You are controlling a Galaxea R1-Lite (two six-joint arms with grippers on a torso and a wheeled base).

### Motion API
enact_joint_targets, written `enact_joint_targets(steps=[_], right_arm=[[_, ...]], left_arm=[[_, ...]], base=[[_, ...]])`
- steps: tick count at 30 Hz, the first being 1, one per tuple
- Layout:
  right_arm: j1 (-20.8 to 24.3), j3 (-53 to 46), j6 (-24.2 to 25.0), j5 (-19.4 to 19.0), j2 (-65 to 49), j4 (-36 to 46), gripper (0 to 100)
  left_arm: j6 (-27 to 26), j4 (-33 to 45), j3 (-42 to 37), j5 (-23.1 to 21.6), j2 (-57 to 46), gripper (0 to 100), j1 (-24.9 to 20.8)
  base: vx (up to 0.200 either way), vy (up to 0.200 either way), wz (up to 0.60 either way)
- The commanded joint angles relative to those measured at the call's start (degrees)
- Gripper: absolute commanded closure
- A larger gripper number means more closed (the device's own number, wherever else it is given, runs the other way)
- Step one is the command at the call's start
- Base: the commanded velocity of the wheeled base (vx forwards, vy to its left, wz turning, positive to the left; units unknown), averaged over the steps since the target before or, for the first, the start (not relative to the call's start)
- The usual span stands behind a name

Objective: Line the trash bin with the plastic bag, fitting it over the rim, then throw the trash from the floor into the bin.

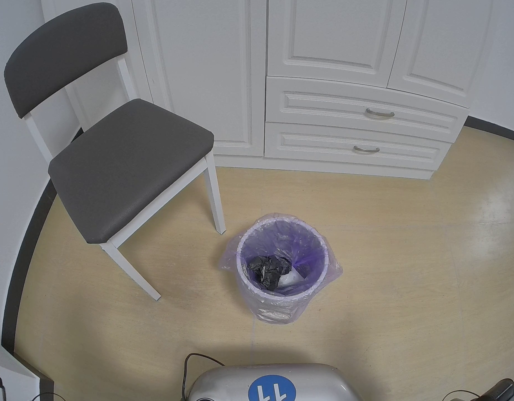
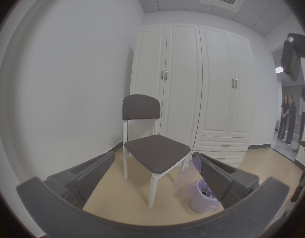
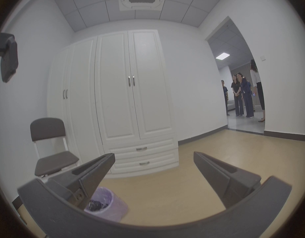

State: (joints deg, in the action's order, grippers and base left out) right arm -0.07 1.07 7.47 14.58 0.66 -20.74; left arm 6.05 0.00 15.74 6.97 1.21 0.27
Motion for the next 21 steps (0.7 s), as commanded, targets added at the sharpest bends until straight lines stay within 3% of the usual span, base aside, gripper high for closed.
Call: enact_joint_targets(steps=[1,4,6,13,17,21], right_arm=[[-0.1,-1.07,-0.18,-0.25,-0.66,5.88,0],[-0.1,-1.07,-0.35,-0.34,-0.66,7.2,0],[-0.1,-1.07,-2.46,-0.43,-0.66,11.6,0],[-0.1,-1.07,-4.05,-0.87,-0.66,16.69,0],[-0.1,-0.98,-5.19,-3.42,-0.66,16.69,0],[-0.1,-0.98,-4.92,-9.48,-0.66,16.69,0]], left_arm=[[0.11,-4.39,-7.92,2.17,-1.03,0,-0.09],[0.11,-5.36,-9.32,2.52,-1.03,0,-0.09],[-0.25,-8.96,-15.03,2.78,-1.03,0,-0.18],[-0.25,-3.69,-15.56,2.26,-1.03,0,-0.18],[-0.07,-3.69,-15.56,2.17,-0.94,0,-0.18],[0.11,-3.6,-15.56,0.67,-0.94,0,-0.18]], base=[[0.0,0.0,0.0],[0.0,0.0,0.0],[0.0,0.0,0.0],[0.0,0.0,0.0],[0.0,0.0,0.0],[0.0,0.0,0.0]])
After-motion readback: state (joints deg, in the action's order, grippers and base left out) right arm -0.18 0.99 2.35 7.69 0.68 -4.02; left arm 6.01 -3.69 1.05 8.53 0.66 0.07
